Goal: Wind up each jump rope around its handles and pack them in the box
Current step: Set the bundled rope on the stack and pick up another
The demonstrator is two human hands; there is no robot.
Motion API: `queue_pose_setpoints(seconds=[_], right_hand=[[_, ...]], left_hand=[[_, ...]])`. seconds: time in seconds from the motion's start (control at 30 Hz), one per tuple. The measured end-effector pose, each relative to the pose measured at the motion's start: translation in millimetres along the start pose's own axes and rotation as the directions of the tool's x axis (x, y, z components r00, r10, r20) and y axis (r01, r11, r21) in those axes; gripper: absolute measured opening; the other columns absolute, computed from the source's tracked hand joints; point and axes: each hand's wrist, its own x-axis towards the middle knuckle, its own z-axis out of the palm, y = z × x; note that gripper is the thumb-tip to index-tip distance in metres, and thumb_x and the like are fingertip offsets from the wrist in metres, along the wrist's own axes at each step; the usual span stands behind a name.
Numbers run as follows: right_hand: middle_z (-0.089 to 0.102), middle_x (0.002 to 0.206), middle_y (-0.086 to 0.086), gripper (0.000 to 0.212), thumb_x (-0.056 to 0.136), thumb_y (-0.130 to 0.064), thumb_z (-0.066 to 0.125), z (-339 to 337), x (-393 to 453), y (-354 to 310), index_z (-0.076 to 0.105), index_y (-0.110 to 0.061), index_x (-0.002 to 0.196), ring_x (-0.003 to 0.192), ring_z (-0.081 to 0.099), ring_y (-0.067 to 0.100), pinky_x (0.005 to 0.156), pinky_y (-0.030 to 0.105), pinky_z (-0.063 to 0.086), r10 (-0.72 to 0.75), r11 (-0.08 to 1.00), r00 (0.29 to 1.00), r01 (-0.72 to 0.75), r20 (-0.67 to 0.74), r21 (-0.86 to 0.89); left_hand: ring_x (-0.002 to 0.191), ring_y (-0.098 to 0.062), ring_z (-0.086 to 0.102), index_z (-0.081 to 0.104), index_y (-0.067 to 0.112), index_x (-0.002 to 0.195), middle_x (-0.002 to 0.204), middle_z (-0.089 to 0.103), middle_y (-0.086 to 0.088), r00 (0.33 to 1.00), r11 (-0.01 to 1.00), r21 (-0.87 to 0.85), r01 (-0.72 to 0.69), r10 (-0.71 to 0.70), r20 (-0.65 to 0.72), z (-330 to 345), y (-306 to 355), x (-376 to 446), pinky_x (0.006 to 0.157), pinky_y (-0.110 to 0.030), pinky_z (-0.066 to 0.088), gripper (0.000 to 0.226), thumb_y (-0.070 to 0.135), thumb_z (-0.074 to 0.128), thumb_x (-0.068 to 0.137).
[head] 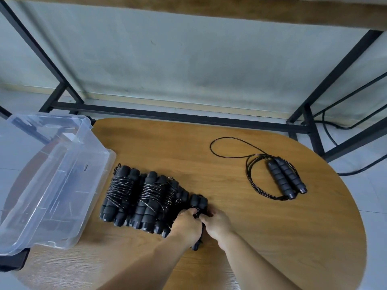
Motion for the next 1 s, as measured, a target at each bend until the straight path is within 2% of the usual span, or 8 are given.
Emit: queue_pose_setpoints(seconds=[0.1, 0.17, 0.27, 0.37, 0.57, 0.73, 0.87, 1.0], right_hand=[[0.060, 0.098, 0.004, 0.022, 0.094, -0.030, 0.055, -9.2, 1.4, 0.6, 0.062, -0.013, 0.106, 0.085, 0.056, 0.020, 0.074, 0.032, 0.046, 0.024, 0.998, 0.999, -0.022, -0.021, 0.055], [0.066, 0.099, 0.001, 0.014, 0.094, -0.025, 0.057, -26.7, 0.5, 2.8, 0.067, -0.017, 0.100, 0.084, 0.061, 0.019, 0.077, 0.038, 0.051, 0.019, 0.986, 0.997, -0.006, -0.080, 0.164], [0.065, 0.079, 0.001, 0.022, 0.098, -0.025, 0.054, -68.7, -16.5, -2.1, 0.065, -0.015, 0.081, 0.068, 0.059, 0.016, 0.072, 0.036, 0.051, 0.013, 0.936, 0.981, 0.057, -0.195, 0.348], [0.062, 0.066, 0.001, 0.027, 0.098, -0.024, 0.055, -121.1, -35.4, -7.5, 0.068, -0.007, 0.081, 0.058, 0.054, 0.016, 0.061, 0.030, 0.046, 0.008, 0.886, 0.952, 0.136, -0.307, 0.443], [0.066, 0.071, 0.002, 0.024, 0.097, -0.025, 0.058, -229.5, -19.0, 14.4, 0.072, -0.012, 0.082, 0.064, 0.056, 0.018, 0.069, 0.035, 0.047, 0.013, 0.866, 0.893, 0.215, -0.450, 0.451], [0.070, 0.084, 0.006, 0.018, 0.097, -0.032, 0.053, -288.3, 34.4, 48.2, 0.065, -0.019, 0.092, 0.071, 0.062, 0.021, 0.061, 0.030, 0.047, 0.007, 0.966, 0.887, 0.112, -0.461, 0.231], [0.063, 0.096, -0.002, 0.018, 0.097, -0.035, 0.044, -312.5, 84.2, 58.9, 0.061, -0.029, 0.097, 0.082, 0.057, 0.020, 0.072, 0.032, 0.046, -0.096, 0.991, 0.927, 0.056, -0.363, -0.120], [0.063, 0.128, -0.003, 0.035, 0.098, -0.035, 0.050, -318.4, 113.6, 63.3, 0.061, -0.022, 0.128, 0.112, 0.060, 0.019, 0.080, 0.024, 0.042, -0.153, 0.967, 0.952, 0.087, -0.267, -0.241]], left_hand=[[0.087, -0.018, 0.064, 0.047, 0.023, 0.141, 0.141, 0.048, -0.005, 0.990, 0.998, 0.000, -0.065, 0.065, -0.126, 2.9, 5.5, 0.8, 0.059, -0.021, 0.046, 0.041, 0.021, 0.042, 0.101], [0.069, -0.013, 0.059, 0.061, 0.023, 0.122, 0.111, 0.064, -0.003, 0.978, 0.990, -0.013, -0.137, 0.134, -0.159, 7.2, 21.2, -1.2, 0.052, -0.020, 0.043, 0.027, 0.025, 0.042, 0.102], [0.056, -0.015, 0.049, 0.064, 0.020, 0.084, 0.067, 0.057, 0.004, 0.978, 0.976, -0.100, -0.194, 0.184, -0.096, 21.2, 55.3, -8.2, 0.050, -0.023, 0.039, 0.025, 0.026, 0.046, 0.101], [0.057, -0.017, 0.047, 0.068, 0.018, 0.084, 0.065, 0.054, 0.004, 0.981, 0.969, -0.155, -0.194, 0.191, -0.035, 39.9, 91.1, -14.3, 0.052, -0.023, 0.036, 0.026, 0.028, 0.049, 0.099], [0.056, -0.017, 0.042, 0.069, 0.019, 0.070, 0.060, 0.051, 0.003, 0.988, 0.956, -0.263, -0.129, 0.147, 0.051, 95.2, 157.3, 0.7, 0.053, -0.025, 0.032, 0.030, 0.022, 0.054, 0.096], [0.063, -0.022, 0.053, 0.065, 0.015, 0.085, 0.074, 0.058, -0.006, 0.998, 0.968, -0.249, -0.027, 0.039, 0.044, 141.2, 204.2, 41.4, 0.060, -0.025, 0.047, 0.019, 0.014, 0.050, 0.097], [0.072, -0.023, 0.055, 0.060, 0.013, 0.086, 0.079, 0.058, -0.006, 0.997, 0.985, -0.165, 0.045, -0.054, -0.050, 185.8, 232.6, 81.9, 0.074, -0.035, 0.054, 0.017, 0.025, 0.053, 0.096], [0.084, -0.028, 0.065, 0.063, 0.009, 0.100, 0.091, 0.068, -0.009, 0.986, 0.982, -0.146, 0.121, -0.136, -0.095, 214.6, 241.7, 111.3, 0.076, -0.034, 0.054, 0.025, 0.033, 0.061, 0.092]])
